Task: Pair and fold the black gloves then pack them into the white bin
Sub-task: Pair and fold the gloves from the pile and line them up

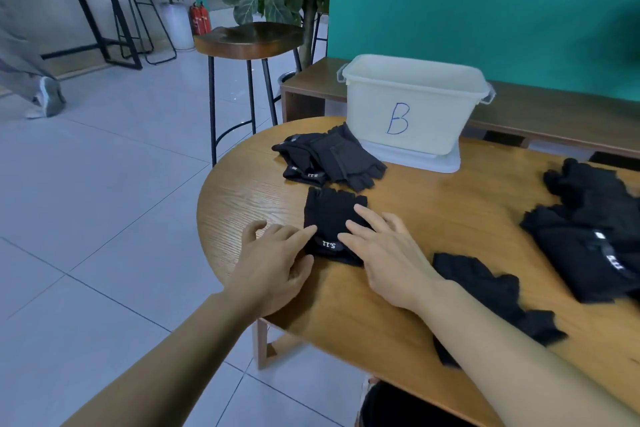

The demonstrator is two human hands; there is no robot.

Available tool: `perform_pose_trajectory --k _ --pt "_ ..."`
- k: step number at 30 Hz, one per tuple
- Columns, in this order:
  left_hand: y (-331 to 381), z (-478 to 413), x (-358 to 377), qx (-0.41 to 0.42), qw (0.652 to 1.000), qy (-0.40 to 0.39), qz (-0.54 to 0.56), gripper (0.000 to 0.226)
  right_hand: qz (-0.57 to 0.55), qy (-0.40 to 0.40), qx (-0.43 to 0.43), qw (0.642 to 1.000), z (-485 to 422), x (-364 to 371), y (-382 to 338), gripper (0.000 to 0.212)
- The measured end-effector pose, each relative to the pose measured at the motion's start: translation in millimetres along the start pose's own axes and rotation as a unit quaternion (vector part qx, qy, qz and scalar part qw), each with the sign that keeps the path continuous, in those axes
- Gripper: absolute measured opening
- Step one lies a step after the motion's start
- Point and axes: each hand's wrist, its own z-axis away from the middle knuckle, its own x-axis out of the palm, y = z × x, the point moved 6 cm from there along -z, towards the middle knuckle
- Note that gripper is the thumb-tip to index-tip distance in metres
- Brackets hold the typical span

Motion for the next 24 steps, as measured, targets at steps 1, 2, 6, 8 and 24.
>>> perform_pose_trajectory --k 1,2,6,8,24 --pt "4.7 5.1 -1.9 0.014 1.000 0.010 0.002 0.056 -0.002 0.003 0.002 1.000 7.6 -2.2 0.9 0.055" --pt "7.7 8.8 -3.6 0.025 0.999 0.020 0.000 0.052 -0.007 0.010 0.006 1.000 15.0 -5.5 1.9 0.058" --pt "12.3 8.4 -16.2 0.050 0.998 0.042 -0.020 0.055 -0.033 0.049 0.035 0.998 39.4 -21.7 7.3 0.060" --pt "18.8 3.0 -20.6 0.077 0.996 0.020 -0.031 0.055 -0.042 0.057 0.040 0.997 46.5 -24.5 9.5 0.057" --pt "29.7 -14.8 -0.4 0.053 0.998 -0.004 0.015 0.033 -0.023 -0.006 0.080 0.996 15.9 -0.2 11.6 0.028"
